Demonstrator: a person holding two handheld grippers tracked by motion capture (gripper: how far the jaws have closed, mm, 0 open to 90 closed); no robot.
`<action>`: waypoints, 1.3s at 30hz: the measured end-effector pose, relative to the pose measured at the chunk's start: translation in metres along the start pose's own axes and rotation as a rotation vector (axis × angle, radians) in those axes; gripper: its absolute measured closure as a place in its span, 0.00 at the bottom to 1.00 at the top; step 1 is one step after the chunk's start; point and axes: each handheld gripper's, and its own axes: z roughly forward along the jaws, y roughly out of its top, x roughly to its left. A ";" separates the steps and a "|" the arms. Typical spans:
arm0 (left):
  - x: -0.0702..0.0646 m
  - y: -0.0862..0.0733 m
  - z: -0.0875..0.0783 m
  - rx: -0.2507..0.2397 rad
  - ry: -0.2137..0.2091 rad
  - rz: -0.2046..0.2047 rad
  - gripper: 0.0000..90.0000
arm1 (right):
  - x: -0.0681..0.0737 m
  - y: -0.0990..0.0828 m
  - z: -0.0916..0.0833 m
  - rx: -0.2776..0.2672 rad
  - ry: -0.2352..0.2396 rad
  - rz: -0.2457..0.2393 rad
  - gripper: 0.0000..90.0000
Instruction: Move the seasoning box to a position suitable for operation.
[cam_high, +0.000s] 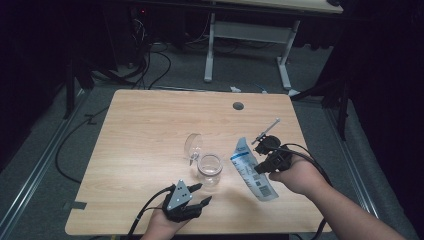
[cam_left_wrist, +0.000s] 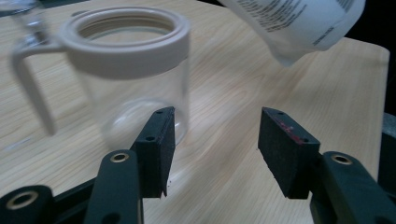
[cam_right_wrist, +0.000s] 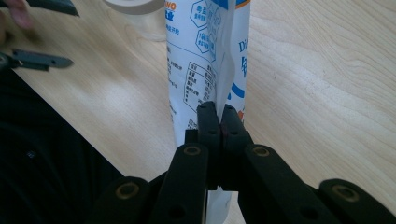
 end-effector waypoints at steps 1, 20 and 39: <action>-0.003 0.003 0.006 -0.010 -0.018 -0.005 0.50 | 0.002 0.001 -0.001 0.001 -0.002 -0.006 1.00; -0.027 0.016 0.038 -0.039 -0.066 0.049 0.43 | 0.020 0.014 -0.009 0.003 0.007 -0.006 1.00; -0.047 0.022 0.077 -0.017 -0.051 0.078 0.30 | 0.047 0.028 -0.021 -0.020 0.026 -0.012 1.00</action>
